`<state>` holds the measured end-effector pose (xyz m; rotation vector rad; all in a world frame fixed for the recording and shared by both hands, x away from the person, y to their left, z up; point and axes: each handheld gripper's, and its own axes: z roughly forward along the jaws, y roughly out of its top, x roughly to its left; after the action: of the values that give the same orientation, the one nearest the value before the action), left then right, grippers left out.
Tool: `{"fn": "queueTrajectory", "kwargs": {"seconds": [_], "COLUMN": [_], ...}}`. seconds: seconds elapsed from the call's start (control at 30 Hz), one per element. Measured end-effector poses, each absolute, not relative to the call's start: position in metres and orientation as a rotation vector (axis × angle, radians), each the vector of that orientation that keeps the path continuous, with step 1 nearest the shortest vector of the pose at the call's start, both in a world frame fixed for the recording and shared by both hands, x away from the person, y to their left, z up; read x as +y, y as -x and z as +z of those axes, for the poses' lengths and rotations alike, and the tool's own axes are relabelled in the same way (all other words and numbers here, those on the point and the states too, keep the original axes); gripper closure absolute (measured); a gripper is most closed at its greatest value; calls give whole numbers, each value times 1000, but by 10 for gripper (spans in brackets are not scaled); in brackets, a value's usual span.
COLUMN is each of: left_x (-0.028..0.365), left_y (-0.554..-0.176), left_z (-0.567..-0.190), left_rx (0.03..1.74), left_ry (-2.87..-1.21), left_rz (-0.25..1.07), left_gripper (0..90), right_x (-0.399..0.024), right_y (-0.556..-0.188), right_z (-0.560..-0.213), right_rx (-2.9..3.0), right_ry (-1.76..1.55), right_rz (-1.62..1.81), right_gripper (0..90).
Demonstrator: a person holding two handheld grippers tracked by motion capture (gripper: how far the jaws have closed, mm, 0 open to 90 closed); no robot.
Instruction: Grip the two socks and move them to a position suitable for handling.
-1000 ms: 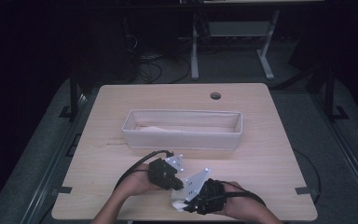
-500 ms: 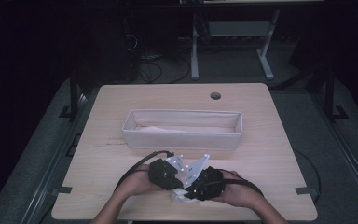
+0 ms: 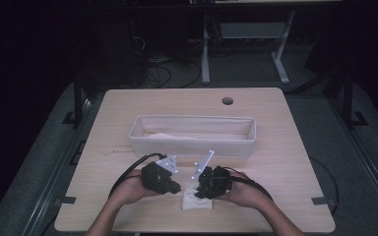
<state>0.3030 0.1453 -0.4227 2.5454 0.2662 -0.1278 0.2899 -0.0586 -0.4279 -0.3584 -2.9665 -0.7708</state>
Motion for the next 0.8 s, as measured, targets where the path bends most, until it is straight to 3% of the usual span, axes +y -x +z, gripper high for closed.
{"fn": "queueTrajectory", "kwargs": {"seconds": [0.3, 0.4, 0.8], "left_x": [139, 136, 136], "left_y": [-296, -295, -297], "left_z": [-420, -420, -419], "left_rx": [216, 209, 217], "left_ry": [-2538, -2540, -2538], "left_rz": [-143, -141, -138], "left_gripper": [822, 820, 819], "right_x": [-61, -66, -75], "right_y": [-292, -288, -286], "right_z": [-431, -424, -411], "right_rx": [-2959, -2964, -3021], "right_ry": [371, 360, 277], "right_rz": [-787, -839, -920], "right_gripper": [784, 666, 537]}}
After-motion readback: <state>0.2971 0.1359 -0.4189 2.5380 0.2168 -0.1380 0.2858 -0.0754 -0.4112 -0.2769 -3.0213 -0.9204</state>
